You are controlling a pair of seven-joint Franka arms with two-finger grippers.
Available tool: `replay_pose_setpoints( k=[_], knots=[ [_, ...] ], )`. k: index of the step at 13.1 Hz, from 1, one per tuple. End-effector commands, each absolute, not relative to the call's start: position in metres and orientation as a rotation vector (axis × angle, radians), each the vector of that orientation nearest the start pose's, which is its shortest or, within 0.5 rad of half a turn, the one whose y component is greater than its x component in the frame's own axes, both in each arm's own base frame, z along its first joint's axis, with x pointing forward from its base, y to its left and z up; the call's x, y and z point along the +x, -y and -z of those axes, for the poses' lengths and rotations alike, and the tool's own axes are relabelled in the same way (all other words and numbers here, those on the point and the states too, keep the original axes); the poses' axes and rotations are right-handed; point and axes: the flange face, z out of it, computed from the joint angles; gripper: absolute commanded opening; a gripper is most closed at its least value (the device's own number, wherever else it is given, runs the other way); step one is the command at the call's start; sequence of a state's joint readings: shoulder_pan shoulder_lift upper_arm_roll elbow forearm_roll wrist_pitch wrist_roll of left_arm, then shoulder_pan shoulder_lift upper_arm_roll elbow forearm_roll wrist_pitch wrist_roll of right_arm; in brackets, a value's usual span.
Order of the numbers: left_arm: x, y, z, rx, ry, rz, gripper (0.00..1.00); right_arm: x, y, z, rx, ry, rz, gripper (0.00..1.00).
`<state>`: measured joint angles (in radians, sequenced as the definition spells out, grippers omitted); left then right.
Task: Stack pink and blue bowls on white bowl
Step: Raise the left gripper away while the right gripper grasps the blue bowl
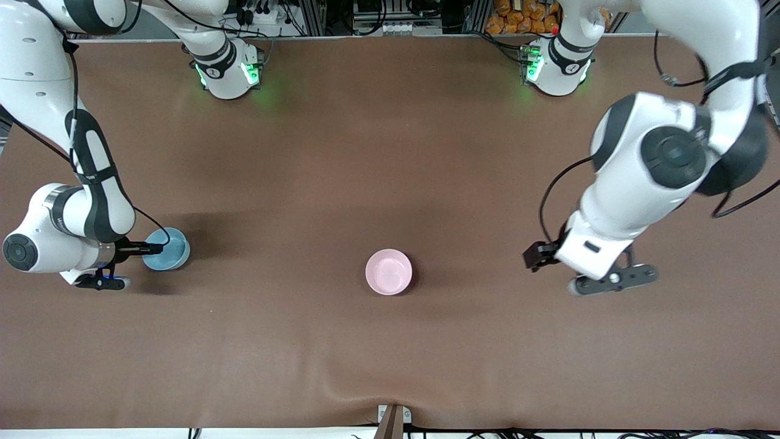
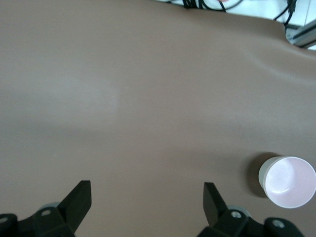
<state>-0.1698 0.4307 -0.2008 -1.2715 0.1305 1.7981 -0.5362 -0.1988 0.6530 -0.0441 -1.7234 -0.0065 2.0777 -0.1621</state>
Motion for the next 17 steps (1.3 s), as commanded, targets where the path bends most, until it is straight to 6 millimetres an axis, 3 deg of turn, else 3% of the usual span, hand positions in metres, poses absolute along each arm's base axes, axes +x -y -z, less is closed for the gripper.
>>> replay_pose_setpoints(
  k=[1,2,4,5,6,8,10,12,14,17],
  knots=[
    [0.622,0.182,-0.589,-3.133,0.231,0.121,1.00,0.619,0.159,-0.186,-3.048,-0.120,-0.455,0.00],
    [0.610,0.162,-0.610,-3.176,0.302,0.067,1.00,0.619,0.159,-0.186,-3.048,-0.117,-0.455,0.00],
    [0.596,0.127,-0.648,-3.203,0.342,0.130,1.00,0.620,0.158,-0.188,-3.047,-0.099,-0.450,0.00],
    [0.588,0.120,-0.658,-3.204,0.260,0.144,1.00,0.621,0.157,-0.191,-3.047,-0.097,-0.452,0.00],
    [0.580,0.115,-0.657,-3.196,0.187,0.095,1.00,0.621,0.156,-0.193,-3.041,-0.096,-0.464,0.00],
    [0.573,0.104,-0.640,-3.180,0.211,0.031,1.00,0.627,0.152,-0.203,-3.033,-0.095,-0.453,0.00],
    [0.565,0.108,-0.629,-3.183,0.206,0.028,1.00,0.637,0.150,-0.222,-3.025,-0.085,-0.471,0.00],
    [0.552,0.105,-0.618,-3.182,0.220,0.016,1.00,0.648,0.135,-0.245,-2.983,-0.062,-0.510,0.00],
    [0.555,0.089,-0.618,-3.210,0.251,0.010,1.00,0.655,0.125,-0.261,-2.916,-0.093,-0.496,0.00],
    [0.554,0.093,-0.636,-3.161,0.221,0.065,1.00,0.665,0.098,-0.286,-2.894,-0.046,-0.509,0.00]
  ],
)
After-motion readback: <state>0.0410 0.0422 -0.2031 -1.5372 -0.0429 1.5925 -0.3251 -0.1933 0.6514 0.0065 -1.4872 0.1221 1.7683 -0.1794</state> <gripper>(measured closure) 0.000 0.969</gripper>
